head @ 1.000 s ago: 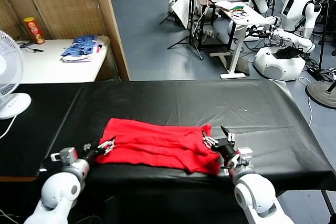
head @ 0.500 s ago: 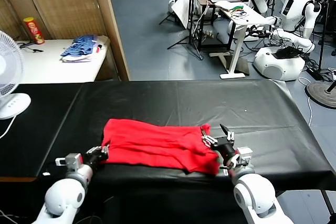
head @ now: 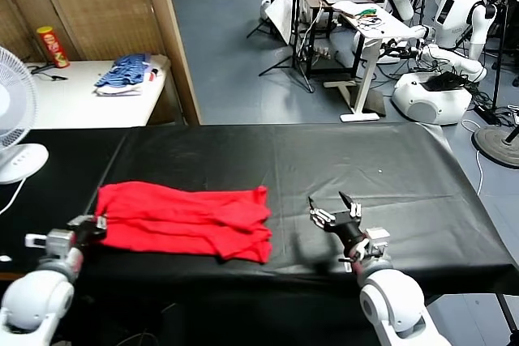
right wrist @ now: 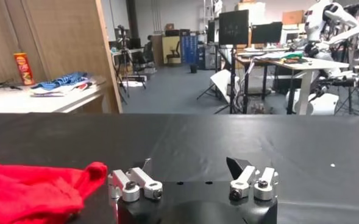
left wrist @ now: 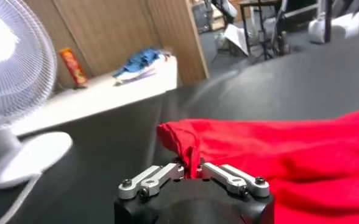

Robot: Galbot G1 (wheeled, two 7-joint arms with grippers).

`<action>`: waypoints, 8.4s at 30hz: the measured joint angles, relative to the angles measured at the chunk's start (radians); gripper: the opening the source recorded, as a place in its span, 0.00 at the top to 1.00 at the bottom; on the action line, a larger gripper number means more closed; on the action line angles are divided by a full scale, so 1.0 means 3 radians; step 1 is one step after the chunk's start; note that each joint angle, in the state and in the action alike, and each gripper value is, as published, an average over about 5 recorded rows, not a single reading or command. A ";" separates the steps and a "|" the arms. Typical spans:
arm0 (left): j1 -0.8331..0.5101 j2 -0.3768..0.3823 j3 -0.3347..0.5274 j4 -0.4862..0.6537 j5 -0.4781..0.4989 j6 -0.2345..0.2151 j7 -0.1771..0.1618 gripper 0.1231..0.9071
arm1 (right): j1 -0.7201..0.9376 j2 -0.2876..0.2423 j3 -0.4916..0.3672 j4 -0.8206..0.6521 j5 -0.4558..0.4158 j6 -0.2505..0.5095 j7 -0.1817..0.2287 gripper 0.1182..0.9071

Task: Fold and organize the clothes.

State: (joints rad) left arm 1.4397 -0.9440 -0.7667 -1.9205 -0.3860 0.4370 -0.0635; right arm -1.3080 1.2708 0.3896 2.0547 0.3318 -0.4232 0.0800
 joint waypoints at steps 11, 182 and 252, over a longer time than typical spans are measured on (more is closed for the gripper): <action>-0.0084 -0.0562 0.0654 -0.0719 -0.0336 0.0339 -0.0279 0.95 | -0.0099 0.0065 0.0079 0.0057 -0.0082 0.0003 0.0002 0.14; 0.0095 -0.0786 0.1332 -0.0887 0.0788 -0.0521 0.0256 0.15 | 0.0213 0.0160 -0.0590 -0.0181 0.0360 -0.0412 -0.0170 0.14; 0.1720 -0.0654 0.0683 -0.1344 0.0047 -0.0873 -0.0618 0.14 | -0.2466 -0.0298 -0.0049 0.0992 -0.0847 0.1226 0.0765 0.14</action>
State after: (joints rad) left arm 1.9557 -1.1401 -0.5618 -2.3237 -0.3718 0.1752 -0.2488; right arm -2.0478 1.1814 0.3749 2.3524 0.0777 -0.0554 0.3095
